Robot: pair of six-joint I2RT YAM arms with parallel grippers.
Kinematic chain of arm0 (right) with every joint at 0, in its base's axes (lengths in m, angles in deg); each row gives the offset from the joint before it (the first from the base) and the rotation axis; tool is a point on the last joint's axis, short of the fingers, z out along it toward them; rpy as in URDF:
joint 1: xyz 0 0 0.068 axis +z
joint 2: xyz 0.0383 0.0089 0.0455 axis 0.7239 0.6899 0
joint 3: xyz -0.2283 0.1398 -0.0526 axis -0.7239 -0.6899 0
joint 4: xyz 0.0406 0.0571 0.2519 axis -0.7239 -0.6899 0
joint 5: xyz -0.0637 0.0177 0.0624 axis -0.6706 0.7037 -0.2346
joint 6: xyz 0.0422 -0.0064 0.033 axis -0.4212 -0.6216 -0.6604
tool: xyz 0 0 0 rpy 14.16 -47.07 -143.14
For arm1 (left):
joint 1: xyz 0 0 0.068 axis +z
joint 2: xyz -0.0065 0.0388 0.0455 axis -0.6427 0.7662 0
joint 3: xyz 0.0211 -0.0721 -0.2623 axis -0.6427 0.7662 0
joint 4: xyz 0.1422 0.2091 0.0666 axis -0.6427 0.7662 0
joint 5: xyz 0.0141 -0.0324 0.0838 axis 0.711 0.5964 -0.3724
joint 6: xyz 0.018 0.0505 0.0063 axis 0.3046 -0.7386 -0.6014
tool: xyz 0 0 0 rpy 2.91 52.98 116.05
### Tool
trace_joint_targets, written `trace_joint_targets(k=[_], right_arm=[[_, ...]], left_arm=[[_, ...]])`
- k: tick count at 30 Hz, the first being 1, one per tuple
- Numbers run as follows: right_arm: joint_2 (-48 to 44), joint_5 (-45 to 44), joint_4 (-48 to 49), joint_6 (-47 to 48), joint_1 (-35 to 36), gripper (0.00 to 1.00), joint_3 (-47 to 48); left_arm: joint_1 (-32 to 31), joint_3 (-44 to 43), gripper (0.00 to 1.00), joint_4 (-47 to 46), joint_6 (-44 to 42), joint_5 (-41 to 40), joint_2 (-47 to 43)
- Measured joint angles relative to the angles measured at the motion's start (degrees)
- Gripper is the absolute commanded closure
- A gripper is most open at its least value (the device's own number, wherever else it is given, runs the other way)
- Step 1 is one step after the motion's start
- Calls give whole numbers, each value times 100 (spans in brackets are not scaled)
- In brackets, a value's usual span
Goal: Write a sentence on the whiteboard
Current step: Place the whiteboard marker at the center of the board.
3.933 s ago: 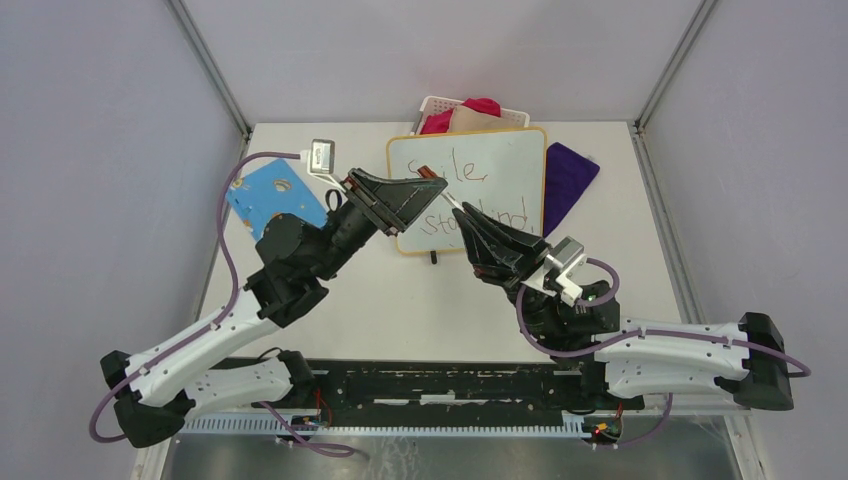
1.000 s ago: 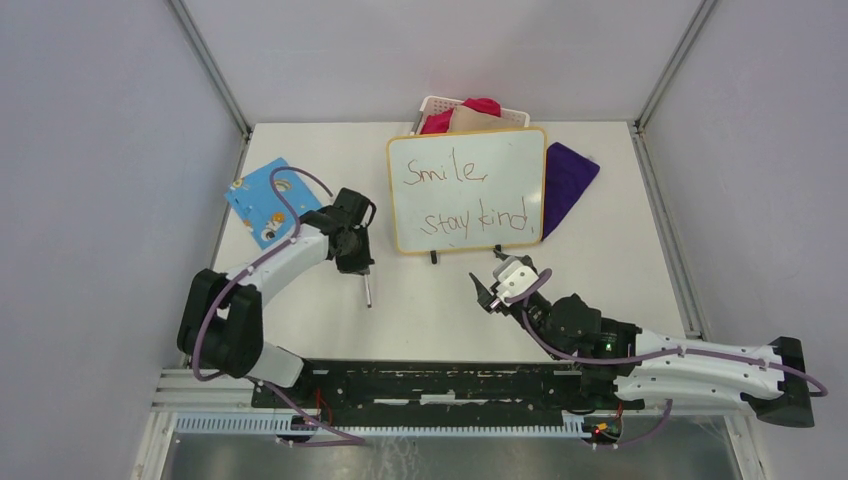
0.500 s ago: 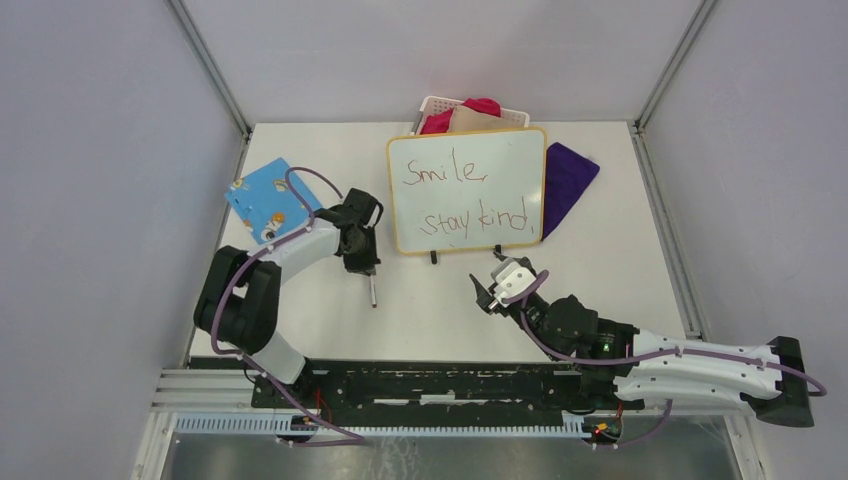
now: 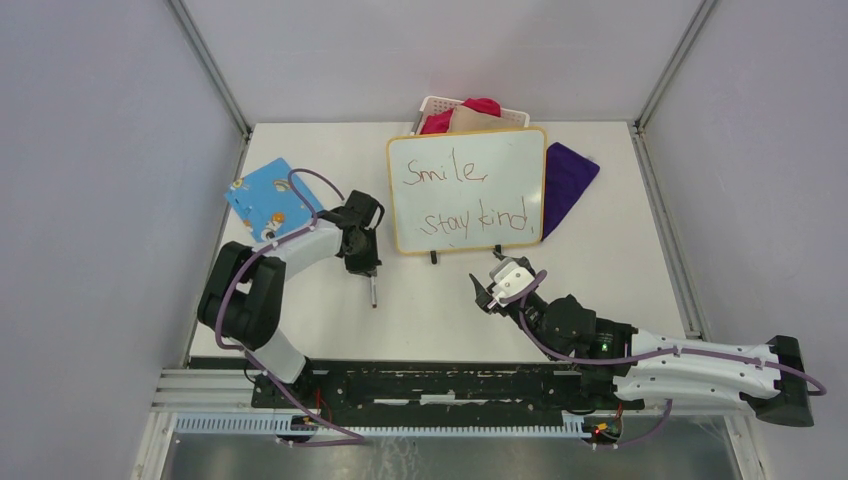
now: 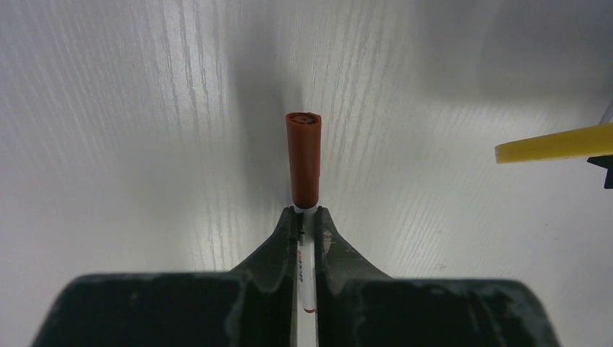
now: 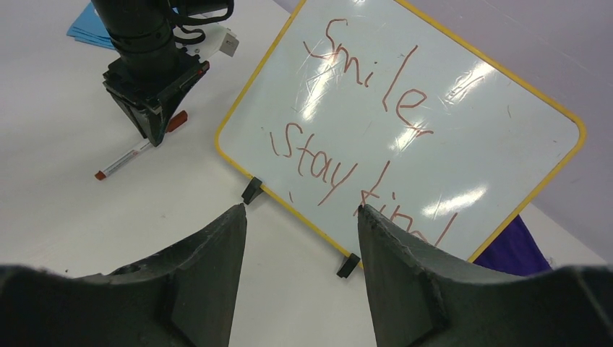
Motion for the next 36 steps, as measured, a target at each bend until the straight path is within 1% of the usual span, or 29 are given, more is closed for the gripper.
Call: trace_joint_targets(k=[4, 11, 17, 23, 30, 31, 32, 33, 35, 36], right_arm=[[0, -9, 0, 13, 0, 37, 0], [7, -35, -2, 9, 0, 37, 0], [7, -39, -2, 9, 0, 37, 0], [9, -39, -4, 7, 0, 37, 0], [20, -39, -4, 7, 0, 37, 2], [22, -39, -7, 7, 0, 37, 2], [22, -39, -7, 7, 0, 37, 4], [26, -39, -13, 4, 0, 37, 13], [39, -37, -22, 0, 0, 37, 46], [44, -37, -24, -7, 0, 37, 61]], left_arm=[[0, 28, 88, -11, -59, 0, 0], [0, 85, 81, -103, -107, 0, 0], [0, 142, 71, -129, -133, -2, 0], [0, 142, 66, -146, -149, -2, 0], [0, 142, 55, -208, -149, -9, -2], [0, 142, 52, -214, -149, -9, -4], [0, 142, 47, -219, -149, -15, -11], [0, 142, 34, -221, -149, -31, -26], [0, 144, 21, -212, -160, -68, -79], [0, 151, 18, -212, -162, -85, -138]])
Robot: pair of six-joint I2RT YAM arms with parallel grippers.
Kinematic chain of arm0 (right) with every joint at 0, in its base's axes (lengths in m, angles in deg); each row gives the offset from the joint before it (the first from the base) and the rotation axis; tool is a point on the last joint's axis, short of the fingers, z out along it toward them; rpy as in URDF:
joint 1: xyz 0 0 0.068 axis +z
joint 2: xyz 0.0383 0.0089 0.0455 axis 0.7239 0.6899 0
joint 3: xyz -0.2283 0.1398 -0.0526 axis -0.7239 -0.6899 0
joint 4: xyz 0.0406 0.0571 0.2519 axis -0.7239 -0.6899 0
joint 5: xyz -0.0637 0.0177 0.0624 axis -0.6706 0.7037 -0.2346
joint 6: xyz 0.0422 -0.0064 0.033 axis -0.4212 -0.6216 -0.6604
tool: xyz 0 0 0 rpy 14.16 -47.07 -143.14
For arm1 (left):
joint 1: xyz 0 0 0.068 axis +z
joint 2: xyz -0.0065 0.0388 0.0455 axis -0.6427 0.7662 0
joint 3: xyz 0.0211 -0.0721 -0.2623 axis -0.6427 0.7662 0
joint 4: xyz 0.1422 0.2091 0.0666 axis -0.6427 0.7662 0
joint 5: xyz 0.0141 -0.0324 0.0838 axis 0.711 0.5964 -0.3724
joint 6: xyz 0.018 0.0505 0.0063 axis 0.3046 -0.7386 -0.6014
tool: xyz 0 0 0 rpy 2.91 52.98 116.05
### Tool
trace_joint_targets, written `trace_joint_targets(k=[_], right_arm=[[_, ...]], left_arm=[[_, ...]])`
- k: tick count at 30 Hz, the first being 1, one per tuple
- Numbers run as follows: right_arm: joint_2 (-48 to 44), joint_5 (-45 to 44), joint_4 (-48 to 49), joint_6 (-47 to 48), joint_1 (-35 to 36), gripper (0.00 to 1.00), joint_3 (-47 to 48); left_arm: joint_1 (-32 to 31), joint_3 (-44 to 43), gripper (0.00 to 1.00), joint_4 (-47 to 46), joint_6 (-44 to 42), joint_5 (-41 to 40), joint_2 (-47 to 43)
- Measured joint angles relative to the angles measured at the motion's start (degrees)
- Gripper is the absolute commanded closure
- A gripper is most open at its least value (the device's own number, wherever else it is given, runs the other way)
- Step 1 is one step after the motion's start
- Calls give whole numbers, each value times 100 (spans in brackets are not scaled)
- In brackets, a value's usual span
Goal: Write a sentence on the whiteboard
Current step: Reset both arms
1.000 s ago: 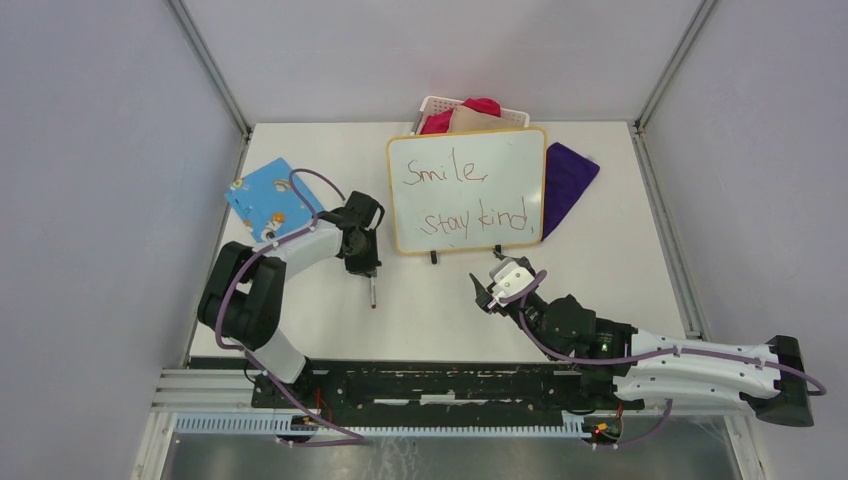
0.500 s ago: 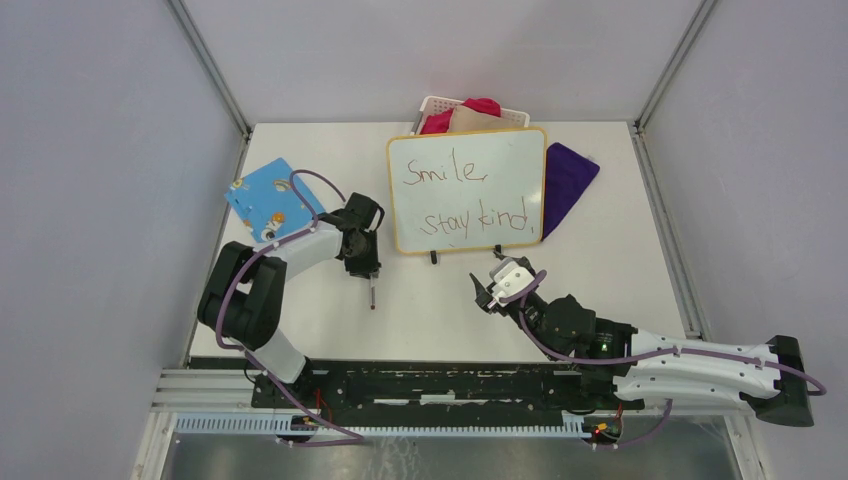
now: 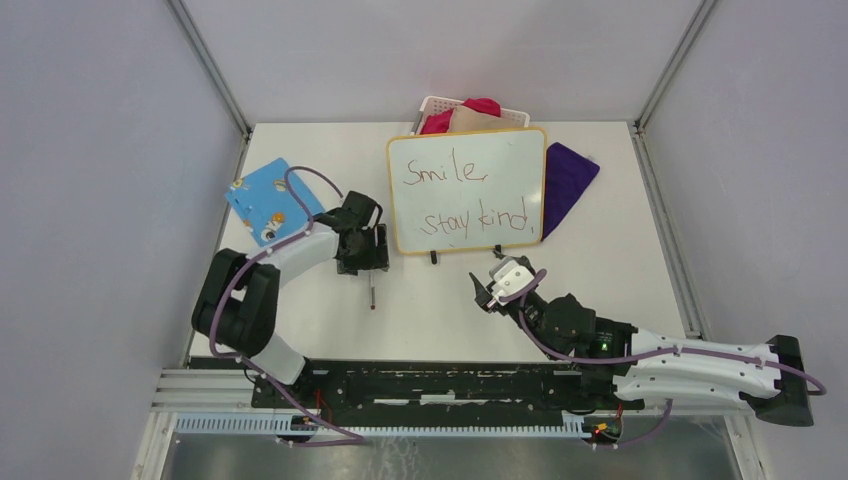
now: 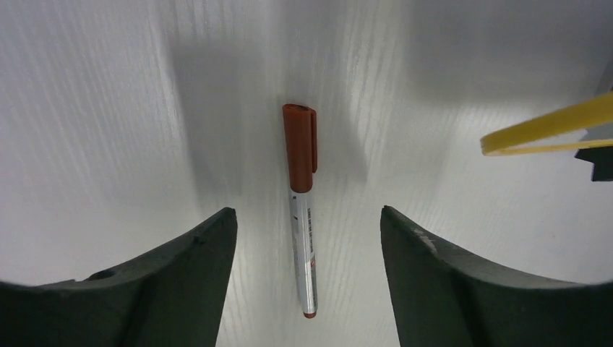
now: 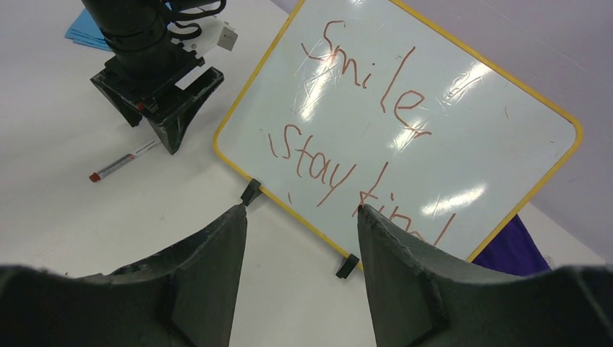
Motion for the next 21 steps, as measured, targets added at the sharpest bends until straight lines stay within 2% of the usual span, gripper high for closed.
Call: trace_joint_targets(k=[4, 10, 17, 19, 21], right_arm=[[4, 7, -22, -15, 0, 36, 31], [98, 131, -15, -37, 0, 35, 114], [715, 256, -17, -57, -37, 35, 503], [992, 306, -114, -192, -190, 35, 728], [1379, 422, -315, -501, -664, 35, 1071]], left_arm=[[0, 22, 14, 39, 7, -72, -474], [0, -57, 13, 118, -2, -289, -1762], [0, -269, 12, -122, -308, -549, -3060], [0, -234, 12, -367, -413, -588, -3390], [0, -103, 11, -719, -470, -634, -3718]])
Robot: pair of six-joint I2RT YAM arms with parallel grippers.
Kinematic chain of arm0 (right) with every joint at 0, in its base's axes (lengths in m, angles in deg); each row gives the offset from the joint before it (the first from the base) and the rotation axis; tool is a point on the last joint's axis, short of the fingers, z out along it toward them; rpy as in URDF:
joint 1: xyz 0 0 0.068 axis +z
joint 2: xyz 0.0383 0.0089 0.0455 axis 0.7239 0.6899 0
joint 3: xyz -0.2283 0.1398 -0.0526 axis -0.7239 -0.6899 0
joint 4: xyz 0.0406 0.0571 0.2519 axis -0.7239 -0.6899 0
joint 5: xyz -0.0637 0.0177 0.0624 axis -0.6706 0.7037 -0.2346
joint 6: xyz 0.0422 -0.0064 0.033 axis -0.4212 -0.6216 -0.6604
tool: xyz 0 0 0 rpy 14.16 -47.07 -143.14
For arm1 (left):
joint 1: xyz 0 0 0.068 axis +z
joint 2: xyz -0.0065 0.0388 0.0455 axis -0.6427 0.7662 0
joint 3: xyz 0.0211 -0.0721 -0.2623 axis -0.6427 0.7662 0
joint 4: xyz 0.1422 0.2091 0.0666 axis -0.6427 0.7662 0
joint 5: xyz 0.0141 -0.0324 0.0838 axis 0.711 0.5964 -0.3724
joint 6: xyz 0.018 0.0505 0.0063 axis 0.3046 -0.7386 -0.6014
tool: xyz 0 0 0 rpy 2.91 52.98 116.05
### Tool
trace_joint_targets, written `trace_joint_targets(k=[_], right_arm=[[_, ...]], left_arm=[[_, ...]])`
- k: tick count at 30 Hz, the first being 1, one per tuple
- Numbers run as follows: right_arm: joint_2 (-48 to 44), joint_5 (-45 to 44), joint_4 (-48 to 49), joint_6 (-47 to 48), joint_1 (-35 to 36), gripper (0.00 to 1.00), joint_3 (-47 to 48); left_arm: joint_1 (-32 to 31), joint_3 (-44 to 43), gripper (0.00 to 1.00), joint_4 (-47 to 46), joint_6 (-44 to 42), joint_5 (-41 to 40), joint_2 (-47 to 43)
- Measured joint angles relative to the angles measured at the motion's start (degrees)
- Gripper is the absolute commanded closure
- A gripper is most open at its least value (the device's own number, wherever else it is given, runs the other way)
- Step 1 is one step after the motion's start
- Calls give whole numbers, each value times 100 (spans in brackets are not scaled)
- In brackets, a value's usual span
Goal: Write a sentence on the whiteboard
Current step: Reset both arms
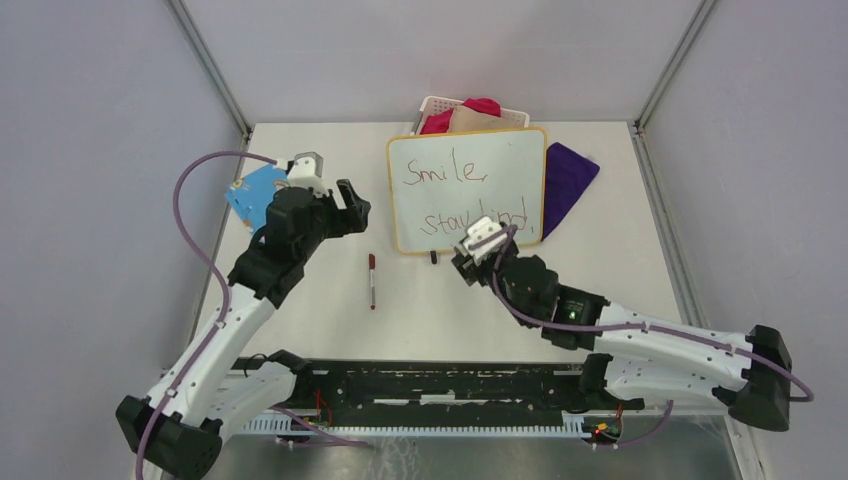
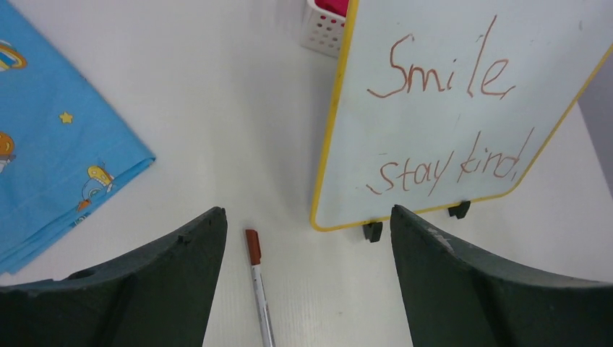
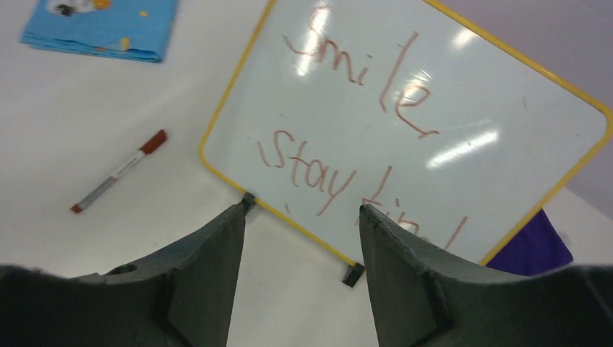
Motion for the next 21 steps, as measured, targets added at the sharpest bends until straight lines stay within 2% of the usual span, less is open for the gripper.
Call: trace_joint_targets(k=[4, 6, 8, 12, 15, 21], right_arm=[[310, 280, -407, -973, -1436, 34, 273], [179, 387, -575, -1537, -2267, 32, 170], [-96, 393, -614, -1891, -2684, 30, -20], [-916, 208, -599, -2387, -2920, 22, -479], [-1399, -229, -442, -2608, -2924, 4, -802], [-1847, -1176, -92, -2894, -2938, 2, -1567]], left_arm=[[-2, 374, 11, -553, -9, -107, -444], [-7, 546, 11, -734, -7, -214, -518], [-28, 723, 11, -855, -9, -291, -549], [-118, 935, 10, -903, -11, -350, -612], [-293, 940, 10, -957, -70, -501, -662], [-761, 1027, 4, -1078, -262, -1073, -931]])
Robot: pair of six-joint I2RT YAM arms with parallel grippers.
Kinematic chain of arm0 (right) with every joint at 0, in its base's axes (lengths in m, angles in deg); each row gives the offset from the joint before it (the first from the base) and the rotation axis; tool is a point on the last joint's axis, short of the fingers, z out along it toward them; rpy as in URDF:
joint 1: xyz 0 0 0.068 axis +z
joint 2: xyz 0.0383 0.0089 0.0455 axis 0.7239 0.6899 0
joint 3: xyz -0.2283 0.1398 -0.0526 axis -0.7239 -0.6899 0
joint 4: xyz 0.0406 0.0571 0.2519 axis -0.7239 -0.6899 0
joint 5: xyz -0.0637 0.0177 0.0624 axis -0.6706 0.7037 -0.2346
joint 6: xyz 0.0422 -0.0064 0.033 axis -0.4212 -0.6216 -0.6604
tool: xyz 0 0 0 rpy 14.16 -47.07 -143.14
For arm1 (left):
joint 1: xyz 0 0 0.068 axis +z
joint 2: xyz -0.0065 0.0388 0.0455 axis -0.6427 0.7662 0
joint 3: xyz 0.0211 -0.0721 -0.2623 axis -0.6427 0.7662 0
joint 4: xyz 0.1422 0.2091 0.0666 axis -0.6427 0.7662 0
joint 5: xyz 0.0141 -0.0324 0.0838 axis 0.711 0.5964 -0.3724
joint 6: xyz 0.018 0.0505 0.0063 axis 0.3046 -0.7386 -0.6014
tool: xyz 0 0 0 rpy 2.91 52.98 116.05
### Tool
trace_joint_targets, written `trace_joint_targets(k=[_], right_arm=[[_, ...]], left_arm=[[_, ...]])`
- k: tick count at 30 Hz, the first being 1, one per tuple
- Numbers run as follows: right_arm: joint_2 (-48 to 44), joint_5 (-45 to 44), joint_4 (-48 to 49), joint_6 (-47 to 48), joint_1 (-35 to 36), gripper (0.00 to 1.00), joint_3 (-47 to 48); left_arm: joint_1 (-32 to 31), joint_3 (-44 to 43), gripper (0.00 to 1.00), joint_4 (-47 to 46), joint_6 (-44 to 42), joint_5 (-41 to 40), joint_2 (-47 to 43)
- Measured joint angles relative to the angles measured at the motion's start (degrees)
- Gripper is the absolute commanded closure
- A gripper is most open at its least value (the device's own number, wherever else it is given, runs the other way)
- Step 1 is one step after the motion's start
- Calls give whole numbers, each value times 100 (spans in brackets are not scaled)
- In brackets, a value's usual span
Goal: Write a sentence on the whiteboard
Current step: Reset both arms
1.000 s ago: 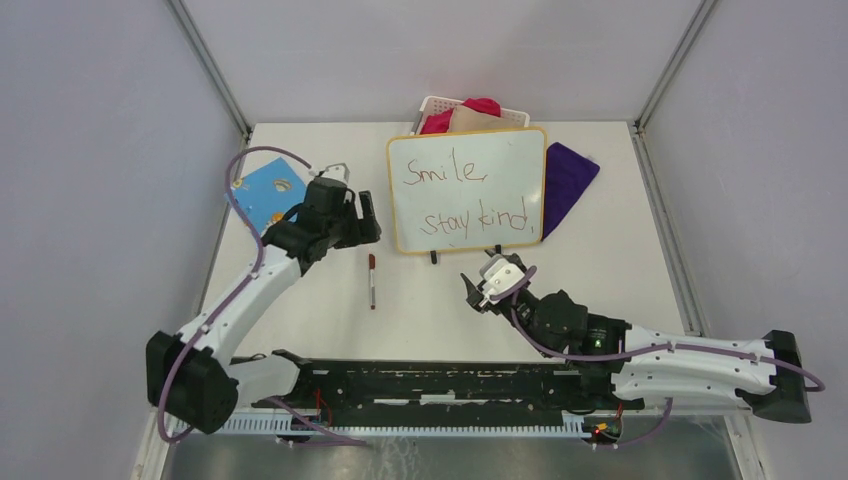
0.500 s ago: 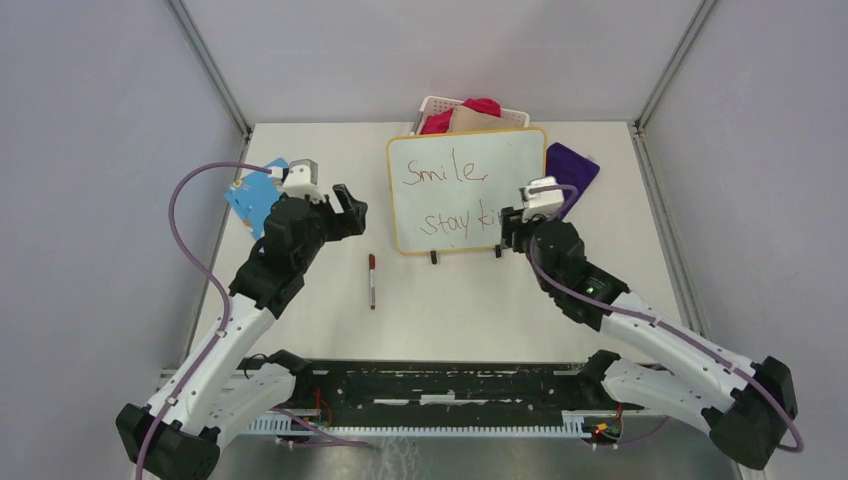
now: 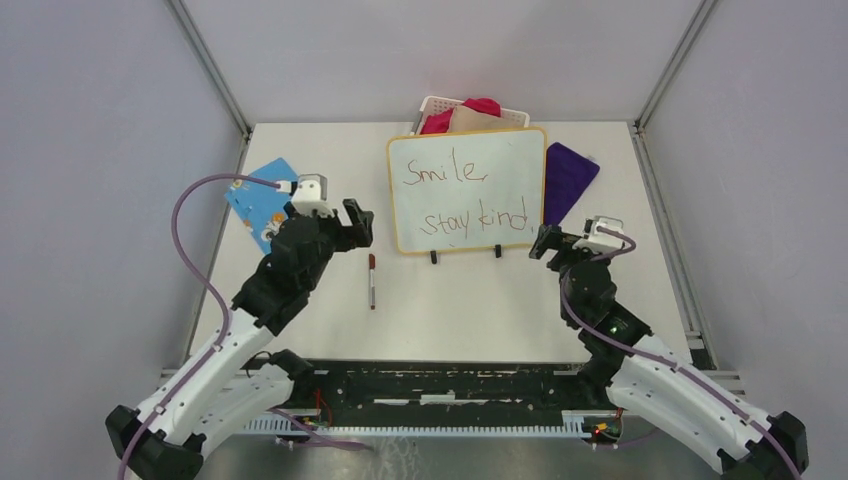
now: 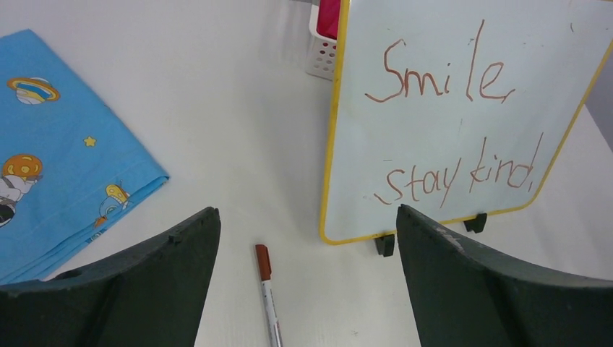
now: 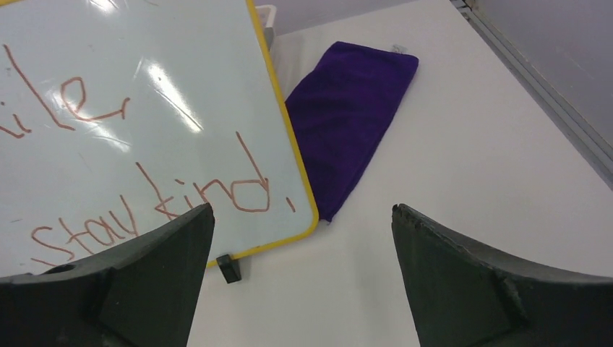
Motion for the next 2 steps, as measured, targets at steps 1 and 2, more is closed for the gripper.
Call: trace_joint_targets(k=[1, 2], right_arm=[[-33, -70, 39, -42, -9, 2, -116], [-57, -111, 66, -63, -13, 2, -225]], left_arm=[[-63, 37, 4, -26, -35, -72, -46], [-125, 83, 4, -55, -66, -179, -94]])
